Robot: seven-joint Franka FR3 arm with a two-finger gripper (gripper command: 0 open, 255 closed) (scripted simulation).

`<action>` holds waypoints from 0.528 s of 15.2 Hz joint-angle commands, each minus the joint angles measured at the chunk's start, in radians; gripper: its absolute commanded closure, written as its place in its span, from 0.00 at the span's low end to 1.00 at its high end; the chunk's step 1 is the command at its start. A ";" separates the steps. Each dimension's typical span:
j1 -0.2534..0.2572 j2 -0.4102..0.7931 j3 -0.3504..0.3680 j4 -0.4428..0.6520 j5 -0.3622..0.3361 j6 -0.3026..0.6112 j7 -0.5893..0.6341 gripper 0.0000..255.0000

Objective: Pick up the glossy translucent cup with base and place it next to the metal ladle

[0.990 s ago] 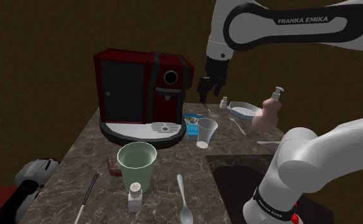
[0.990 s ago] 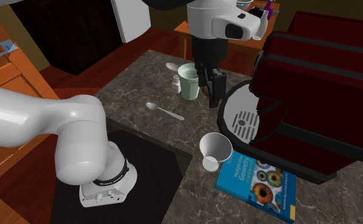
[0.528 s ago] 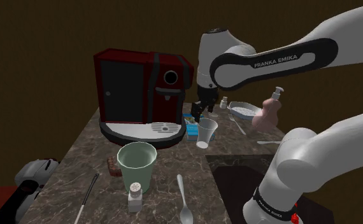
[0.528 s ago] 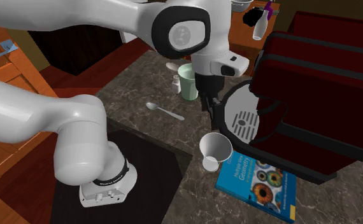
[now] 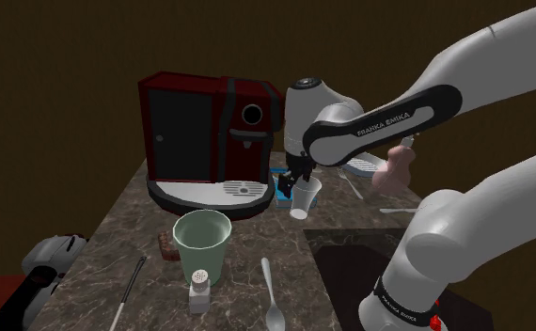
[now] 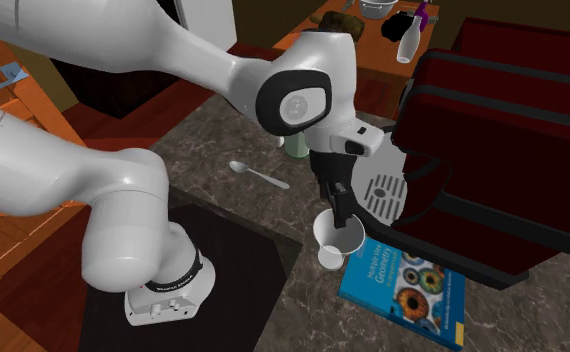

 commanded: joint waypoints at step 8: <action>-0.014 0.030 -0.003 -0.029 -0.021 0.060 0.012 0.00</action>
